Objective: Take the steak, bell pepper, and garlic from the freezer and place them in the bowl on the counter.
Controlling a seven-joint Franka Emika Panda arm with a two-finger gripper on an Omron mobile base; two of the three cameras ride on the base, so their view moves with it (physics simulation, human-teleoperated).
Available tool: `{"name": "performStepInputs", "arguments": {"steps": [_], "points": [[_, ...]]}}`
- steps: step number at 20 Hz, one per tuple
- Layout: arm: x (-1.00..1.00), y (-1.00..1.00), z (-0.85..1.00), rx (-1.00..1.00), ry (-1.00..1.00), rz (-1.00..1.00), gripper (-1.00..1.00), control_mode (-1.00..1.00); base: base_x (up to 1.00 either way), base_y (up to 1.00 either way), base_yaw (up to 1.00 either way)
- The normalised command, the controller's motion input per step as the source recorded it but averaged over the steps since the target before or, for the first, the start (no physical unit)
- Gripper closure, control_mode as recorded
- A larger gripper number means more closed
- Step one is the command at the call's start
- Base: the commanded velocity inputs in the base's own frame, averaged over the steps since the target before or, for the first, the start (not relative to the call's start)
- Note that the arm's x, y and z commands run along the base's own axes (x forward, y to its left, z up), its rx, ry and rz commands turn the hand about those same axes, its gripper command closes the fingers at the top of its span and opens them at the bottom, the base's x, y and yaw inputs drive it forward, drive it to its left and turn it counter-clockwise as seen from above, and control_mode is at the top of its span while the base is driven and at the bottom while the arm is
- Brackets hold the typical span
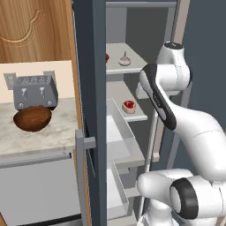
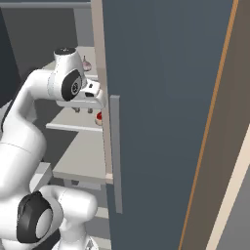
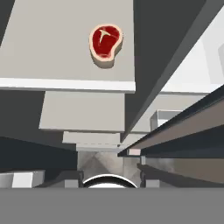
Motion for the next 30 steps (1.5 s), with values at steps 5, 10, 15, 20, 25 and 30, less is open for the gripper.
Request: {"name": "performStepInputs", "arguments": {"steps": [5,10,15,20,25,30], "points": [[-0.43,0.00,0.00,0.00,0.00,0.00,-1.00,-1.00,0.00,0.00,0.00],[-0.88,0.00,0.00,0.00,0.00,-0.03,-1.00,-1.00,0.00,0.00,0.00],[-0.87,0.00,0.00,0.00,0.00,-0.05,-1.00,-1.00,0.00,0.00,0.00],[-0.66,0.00,0.00,0.00,0.00,-0.03,-1.00,-1.00,0.00,0.00,0.00],[-0.49,0.00,-0.01,0.00,0.00,0.00,-1.00,-1.00,0.00,0.00,0.00],[-0.43,-0.05,-0.04,0.00,0.00,0.00,-1.00,-1.00,0.00,0.00,0.00]]}}
